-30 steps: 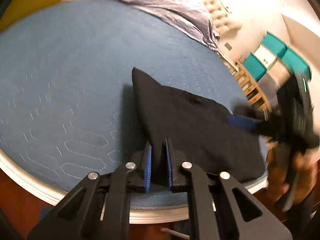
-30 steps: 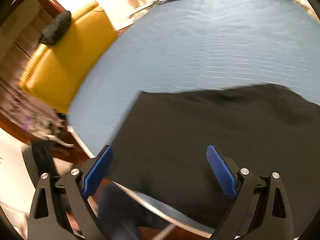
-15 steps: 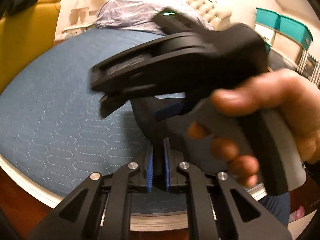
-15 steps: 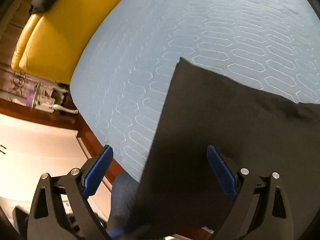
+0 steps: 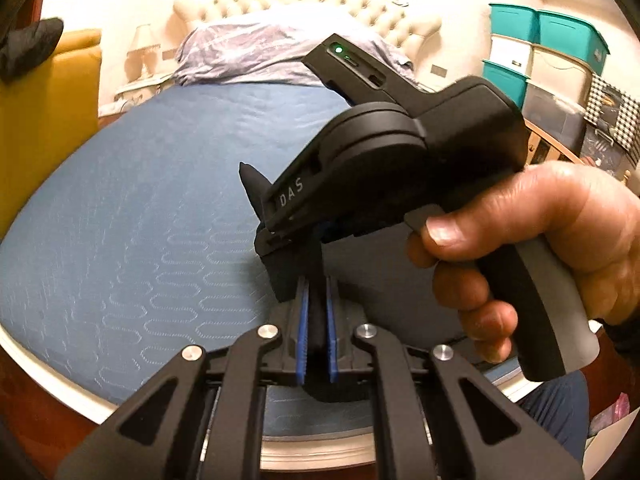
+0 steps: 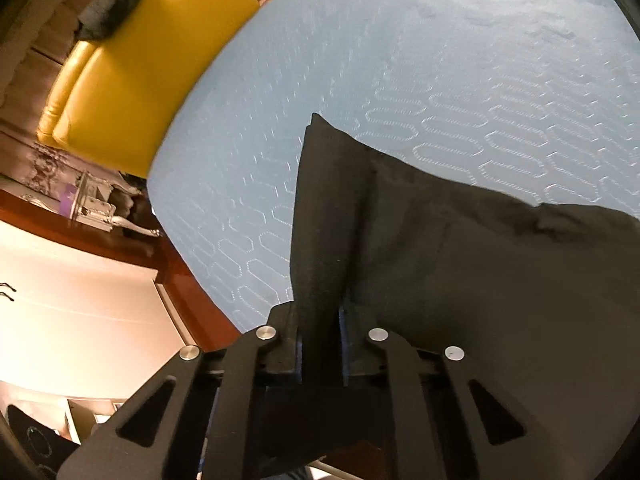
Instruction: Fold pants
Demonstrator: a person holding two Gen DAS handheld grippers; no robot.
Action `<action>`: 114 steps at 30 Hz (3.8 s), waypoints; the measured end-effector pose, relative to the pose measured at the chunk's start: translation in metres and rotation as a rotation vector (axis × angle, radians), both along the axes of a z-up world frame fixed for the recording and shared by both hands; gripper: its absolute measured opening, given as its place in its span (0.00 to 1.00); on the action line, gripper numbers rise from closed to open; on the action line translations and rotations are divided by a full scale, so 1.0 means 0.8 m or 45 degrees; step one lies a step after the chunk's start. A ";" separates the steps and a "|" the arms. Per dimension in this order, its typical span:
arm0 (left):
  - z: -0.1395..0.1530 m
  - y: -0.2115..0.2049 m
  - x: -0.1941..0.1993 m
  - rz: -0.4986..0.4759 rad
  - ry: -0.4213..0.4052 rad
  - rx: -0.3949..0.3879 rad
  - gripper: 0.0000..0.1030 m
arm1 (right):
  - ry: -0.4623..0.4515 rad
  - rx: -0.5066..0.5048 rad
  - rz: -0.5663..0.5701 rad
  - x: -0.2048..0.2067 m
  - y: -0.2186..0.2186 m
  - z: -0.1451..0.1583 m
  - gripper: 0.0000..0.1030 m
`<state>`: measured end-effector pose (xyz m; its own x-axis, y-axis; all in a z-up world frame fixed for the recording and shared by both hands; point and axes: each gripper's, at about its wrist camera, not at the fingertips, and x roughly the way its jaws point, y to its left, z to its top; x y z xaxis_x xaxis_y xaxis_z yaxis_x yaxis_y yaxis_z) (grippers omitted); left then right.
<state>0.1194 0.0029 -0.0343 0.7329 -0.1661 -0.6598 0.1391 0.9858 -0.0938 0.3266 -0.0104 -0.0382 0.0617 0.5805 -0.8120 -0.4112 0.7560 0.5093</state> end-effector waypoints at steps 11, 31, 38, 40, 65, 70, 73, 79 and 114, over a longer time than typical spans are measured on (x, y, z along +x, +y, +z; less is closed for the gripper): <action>0.057 -0.111 -0.005 -0.169 -0.104 0.053 0.07 | -0.032 0.230 -0.136 -0.008 -0.127 0.060 0.10; -0.048 -0.548 0.001 -0.575 -0.062 0.232 0.06 | 0.094 0.511 -0.548 -0.040 -0.598 -0.064 0.09; -0.109 -0.574 -0.017 -0.587 -0.164 0.295 0.51 | 0.199 0.617 -0.570 -0.041 -0.624 -0.121 0.21; -0.110 -0.561 -0.029 -0.575 -0.270 0.327 0.61 | 0.226 0.644 -0.580 -0.036 -0.625 -0.129 0.28; -0.182 -0.606 -0.081 -0.620 -0.372 0.808 0.22 | -0.005 0.203 -0.374 -0.027 -0.609 -0.078 0.09; -0.154 -0.619 -0.089 -0.635 -0.458 0.773 0.15 | -0.060 0.236 -0.395 -0.031 -0.629 -0.039 0.08; -0.155 -0.633 -0.091 -0.676 -0.451 0.761 0.15 | -0.042 0.210 -0.438 -0.034 -0.649 -0.043 0.08; -0.179 -0.639 -0.101 -0.725 -0.411 0.787 0.14 | 0.096 0.319 -0.535 -0.041 -0.684 -0.100 0.08; -0.125 -0.265 0.330 -0.218 0.406 -0.092 0.18 | -0.104 0.006 -0.740 -0.077 -0.654 -0.094 0.07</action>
<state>0.3833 -0.2092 -0.1346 0.4497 -0.3229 -0.8328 0.2540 0.9401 -0.2274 0.2648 -0.5335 -0.1136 0.4335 0.4364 -0.7884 0.0321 0.8669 0.4975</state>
